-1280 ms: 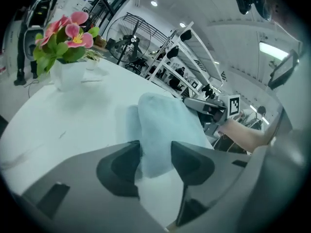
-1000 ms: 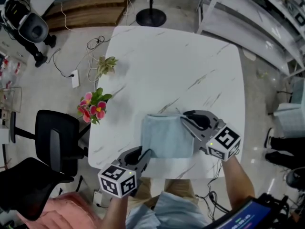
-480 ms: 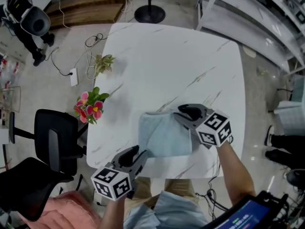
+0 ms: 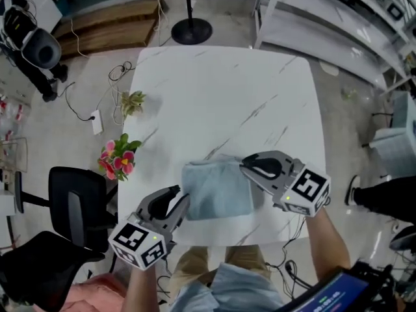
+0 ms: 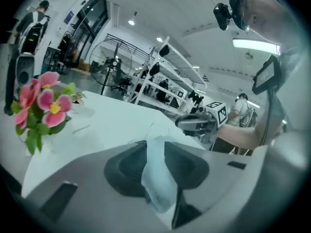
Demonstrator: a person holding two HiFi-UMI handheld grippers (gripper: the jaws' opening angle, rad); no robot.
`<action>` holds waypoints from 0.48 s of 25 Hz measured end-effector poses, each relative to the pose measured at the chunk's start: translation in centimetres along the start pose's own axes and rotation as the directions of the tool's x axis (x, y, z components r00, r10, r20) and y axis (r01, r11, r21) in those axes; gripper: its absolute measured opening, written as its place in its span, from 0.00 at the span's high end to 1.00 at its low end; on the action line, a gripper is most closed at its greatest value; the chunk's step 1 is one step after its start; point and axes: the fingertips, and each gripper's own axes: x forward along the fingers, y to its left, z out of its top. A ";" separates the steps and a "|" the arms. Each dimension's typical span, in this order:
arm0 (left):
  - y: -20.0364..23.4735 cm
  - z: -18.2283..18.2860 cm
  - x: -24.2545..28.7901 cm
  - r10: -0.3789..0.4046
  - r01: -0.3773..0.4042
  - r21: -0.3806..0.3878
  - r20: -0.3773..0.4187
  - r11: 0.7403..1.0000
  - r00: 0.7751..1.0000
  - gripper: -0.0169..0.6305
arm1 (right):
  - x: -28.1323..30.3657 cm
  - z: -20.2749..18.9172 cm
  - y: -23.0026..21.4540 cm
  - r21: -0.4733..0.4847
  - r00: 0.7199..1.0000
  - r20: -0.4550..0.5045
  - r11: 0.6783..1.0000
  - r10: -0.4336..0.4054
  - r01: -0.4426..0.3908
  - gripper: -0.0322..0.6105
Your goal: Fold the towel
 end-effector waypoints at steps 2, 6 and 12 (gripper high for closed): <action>0.4 -0.1 2.3 -0.041 0.042 0.036 -0.020 0.998 0.999 0.81 | 1.0 -1.9 1.3 -0.052 0.997 -0.070 0.998 0.035 -0.039 0.89; 3.5 -0.9 5.2 -0.028 0.032 0.049 -0.078 0.998 0.997 0.83 | 2.8 -4.5 -1.0 -0.044 0.992 -0.121 0.999 -0.036 0.031 0.91; 5.8 -0.3 5.3 0.028 -0.024 0.050 -0.075 0.998 0.997 0.89 | 3.6 -6.4 -2.0 -0.029 0.985 -0.166 0.999 -0.043 0.038 0.92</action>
